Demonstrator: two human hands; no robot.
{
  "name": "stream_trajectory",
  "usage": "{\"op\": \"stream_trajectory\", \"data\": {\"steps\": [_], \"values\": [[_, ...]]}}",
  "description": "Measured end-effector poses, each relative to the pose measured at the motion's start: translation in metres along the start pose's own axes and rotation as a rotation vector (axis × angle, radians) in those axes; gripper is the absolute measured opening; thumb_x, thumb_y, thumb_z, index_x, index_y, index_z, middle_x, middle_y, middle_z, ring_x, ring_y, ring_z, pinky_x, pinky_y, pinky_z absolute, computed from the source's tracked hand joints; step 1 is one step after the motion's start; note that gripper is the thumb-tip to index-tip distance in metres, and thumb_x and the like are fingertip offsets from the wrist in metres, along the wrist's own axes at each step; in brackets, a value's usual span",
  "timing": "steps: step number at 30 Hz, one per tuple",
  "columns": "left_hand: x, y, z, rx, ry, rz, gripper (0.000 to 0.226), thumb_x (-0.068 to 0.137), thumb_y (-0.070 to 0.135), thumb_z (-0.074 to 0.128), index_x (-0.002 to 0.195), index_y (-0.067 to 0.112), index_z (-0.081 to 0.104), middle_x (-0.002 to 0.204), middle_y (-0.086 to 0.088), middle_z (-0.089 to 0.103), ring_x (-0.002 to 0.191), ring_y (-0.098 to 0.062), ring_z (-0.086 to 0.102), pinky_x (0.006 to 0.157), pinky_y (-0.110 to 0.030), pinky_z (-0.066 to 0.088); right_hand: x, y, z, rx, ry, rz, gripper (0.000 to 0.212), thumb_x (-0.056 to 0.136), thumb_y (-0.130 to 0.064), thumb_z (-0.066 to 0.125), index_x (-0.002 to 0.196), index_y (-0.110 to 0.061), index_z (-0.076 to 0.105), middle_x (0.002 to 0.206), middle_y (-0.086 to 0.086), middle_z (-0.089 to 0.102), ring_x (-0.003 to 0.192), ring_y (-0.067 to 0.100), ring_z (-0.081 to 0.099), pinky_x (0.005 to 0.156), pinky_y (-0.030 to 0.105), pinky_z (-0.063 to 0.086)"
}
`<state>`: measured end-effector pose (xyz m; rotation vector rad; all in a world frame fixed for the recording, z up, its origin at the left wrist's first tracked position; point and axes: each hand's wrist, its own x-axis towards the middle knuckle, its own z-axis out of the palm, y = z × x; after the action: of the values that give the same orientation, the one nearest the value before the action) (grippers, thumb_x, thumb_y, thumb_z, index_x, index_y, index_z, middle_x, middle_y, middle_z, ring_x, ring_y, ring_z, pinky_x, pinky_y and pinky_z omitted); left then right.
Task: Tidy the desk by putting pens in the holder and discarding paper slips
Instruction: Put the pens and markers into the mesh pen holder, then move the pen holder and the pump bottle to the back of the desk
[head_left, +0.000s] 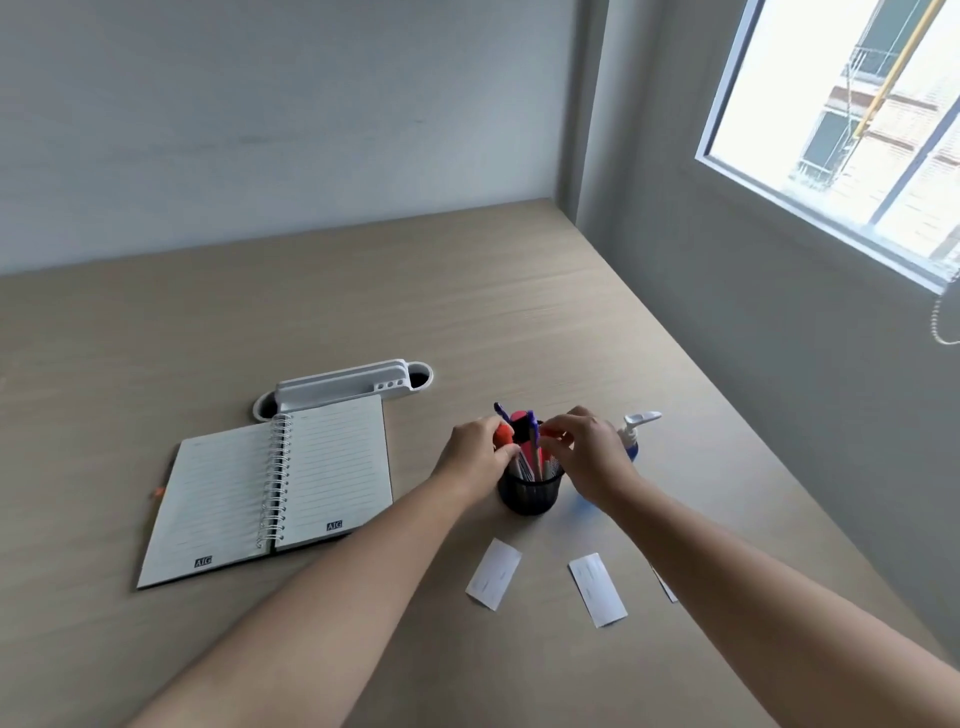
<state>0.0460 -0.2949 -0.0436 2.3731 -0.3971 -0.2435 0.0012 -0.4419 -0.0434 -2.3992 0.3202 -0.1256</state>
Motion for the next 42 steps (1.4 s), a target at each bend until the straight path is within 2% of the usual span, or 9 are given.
{"op": "stream_trajectory", "data": {"steps": [5,9,12,15,21,26,32,38,42], "values": [[-0.002,0.006,-0.008,-0.013,0.187,-0.003,0.03,0.083,0.017,0.065,0.108,0.009,0.049,0.107,-0.01,0.055,0.088,-0.027,0.059,0.079,-0.034,0.048,-0.007,0.001,-0.003,-0.003,0.059,0.002,0.041,0.085,-0.012,0.06,0.125,-0.015,0.057,0.115,0.008,0.06,0.097,0.025,0.063,0.084,0.031,0.046],[-0.012,0.002,-0.013,-0.056,0.247,-0.044,0.028,0.083,0.019,0.064,0.105,0.01,0.05,0.098,-0.004,0.053,0.083,-0.021,0.054,0.077,-0.032,0.047,-0.025,-0.002,-0.006,0.036,0.166,-0.044,0.014,0.085,-0.007,0.055,0.095,-0.008,0.064,0.092,0.008,0.065,0.078,0.022,0.059,0.069,0.027,0.04],[-0.02,-0.002,-0.01,-0.266,0.161,-0.254,0.022,0.083,0.022,0.064,0.101,0.013,0.053,0.091,0.0,0.055,0.086,-0.02,0.055,0.07,-0.027,0.044,-0.039,-0.001,-0.002,0.189,0.151,0.14,0.01,0.084,-0.011,0.054,0.085,-0.01,0.065,0.075,0.003,0.064,0.069,0.015,0.056,0.062,0.027,0.037],[-0.026,-0.011,0.001,-0.547,-0.001,-0.467,0.022,0.085,0.024,0.061,0.103,0.014,0.054,0.092,0.001,0.058,0.086,-0.017,0.057,0.069,-0.027,0.044,-0.048,0.007,0.009,0.388,0.129,0.369,0.008,0.084,-0.017,0.053,0.082,-0.018,0.061,0.079,0.005,0.067,0.077,0.022,0.066,0.071,0.033,0.053],[-0.021,-0.014,0.012,-0.834,-0.107,-0.59,0.01,0.091,0.02,0.059,0.093,0.014,0.052,0.083,-0.001,0.058,0.074,-0.013,0.06,0.066,-0.027,0.045,-0.036,0.017,0.021,0.866,0.052,0.655,0.018,0.091,-0.016,0.051,0.106,-0.006,0.049,0.086,0.012,0.059,0.073,0.022,0.061,0.061,0.029,0.052],[-0.009,-0.02,0.018,-0.757,-0.072,-0.566,0.009,0.09,0.01,0.059,0.085,0.016,0.055,0.083,-0.003,0.065,0.072,-0.014,0.064,0.064,-0.026,0.048,-0.021,0.022,0.03,0.917,0.038,0.661,0.015,0.092,-0.016,0.054,0.104,-0.007,0.052,0.09,0.015,0.061,0.074,0.021,0.064,0.068,0.029,0.056],[0.004,-0.043,0.005,-0.795,0.01,-0.57,0.005,0.087,0.004,0.062,0.087,0.007,0.06,0.075,-0.006,0.067,0.066,-0.016,0.065,0.065,-0.027,0.054,0.011,0.016,0.048,0.947,-0.047,0.605,0.006,0.091,-0.011,0.056,0.094,-0.006,0.054,0.083,0.014,0.061,0.063,0.017,0.062,0.052,0.02,0.057],[0.035,-0.081,-0.034,-0.773,0.156,-0.614,0.01,0.082,0.002,0.066,0.078,0.01,0.062,0.078,-0.008,0.07,0.067,-0.017,0.067,0.087,-0.04,0.056,0.059,-0.022,0.08,0.9,-0.167,0.474,0.012,0.09,-0.007,0.058,0.08,-0.007,0.052,0.073,0.013,0.058,0.057,0.019,0.057,0.06,0.028,0.058],[0.064,-0.098,-0.054,-0.762,0.22,-0.633,0.014,0.083,-0.001,0.066,0.077,0.01,0.06,0.087,-0.012,0.069,0.063,-0.015,0.065,0.079,-0.037,0.058,0.095,-0.044,0.095,0.873,-0.206,0.459,0.013,0.089,-0.007,0.059,0.078,-0.007,0.051,0.07,0.012,0.059,0.056,0.02,0.059,0.062,0.029,0.058]]}}
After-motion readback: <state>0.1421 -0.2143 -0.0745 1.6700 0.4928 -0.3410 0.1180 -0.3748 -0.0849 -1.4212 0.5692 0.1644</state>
